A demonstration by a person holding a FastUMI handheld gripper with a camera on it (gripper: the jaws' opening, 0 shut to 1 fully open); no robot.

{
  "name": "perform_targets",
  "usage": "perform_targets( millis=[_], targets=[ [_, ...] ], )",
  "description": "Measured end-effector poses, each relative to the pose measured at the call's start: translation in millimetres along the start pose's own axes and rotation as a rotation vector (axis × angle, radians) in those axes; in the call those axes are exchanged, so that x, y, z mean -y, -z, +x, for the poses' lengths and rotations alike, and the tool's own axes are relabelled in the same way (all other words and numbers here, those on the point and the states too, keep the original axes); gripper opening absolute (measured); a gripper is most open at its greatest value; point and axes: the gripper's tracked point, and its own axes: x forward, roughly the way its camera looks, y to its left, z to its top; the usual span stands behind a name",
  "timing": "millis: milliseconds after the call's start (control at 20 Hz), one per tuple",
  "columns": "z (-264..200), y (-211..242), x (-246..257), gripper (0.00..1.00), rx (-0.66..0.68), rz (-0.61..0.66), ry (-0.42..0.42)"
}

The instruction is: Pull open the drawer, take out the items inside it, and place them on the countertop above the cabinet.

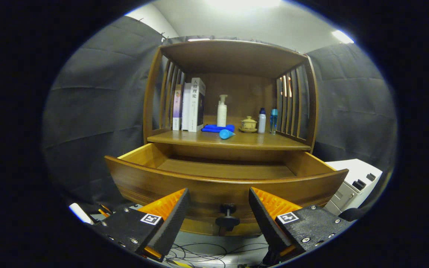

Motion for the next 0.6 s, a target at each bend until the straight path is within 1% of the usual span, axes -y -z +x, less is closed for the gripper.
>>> perform_targets(
  millis=[200, 250, 350, 600],
  targets=[
    [16.5, 18.5, 2.6, 0.97, -0.047, -0.015, 0.030],
    [21.7, 22.9, 6.7, 0.97, -0.053, -0.027, 0.055],
    [19.6, 23.4, 6.5, 0.96, -0.039, -0.035, 0.072],
    [24.6, 24.5, 6.2, 0.95, -0.040, -0.026, 0.062]
  ],
)
